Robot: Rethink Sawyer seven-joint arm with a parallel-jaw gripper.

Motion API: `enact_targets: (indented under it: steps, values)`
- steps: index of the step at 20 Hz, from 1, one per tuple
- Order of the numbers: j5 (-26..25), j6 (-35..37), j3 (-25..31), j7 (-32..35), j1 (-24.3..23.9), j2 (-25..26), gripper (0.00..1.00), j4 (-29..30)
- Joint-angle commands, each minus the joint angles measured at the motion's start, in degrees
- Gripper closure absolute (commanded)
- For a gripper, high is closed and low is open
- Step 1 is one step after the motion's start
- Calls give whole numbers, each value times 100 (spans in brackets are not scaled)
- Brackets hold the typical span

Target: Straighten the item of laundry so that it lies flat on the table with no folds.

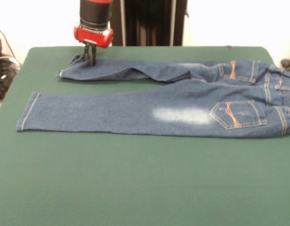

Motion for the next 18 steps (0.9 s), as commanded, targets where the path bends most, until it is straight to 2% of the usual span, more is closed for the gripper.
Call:
enact_targets:
  steps: [1, 9, 18]
  values:
    - [180, -517, -298, 462, 944, 918, 100, -1032]
    - [-531, -30, -466, 159, 766, 586, 100, -1471]
    - [-1489, 1029, 176, 32, 59, 171, 100, -1955]
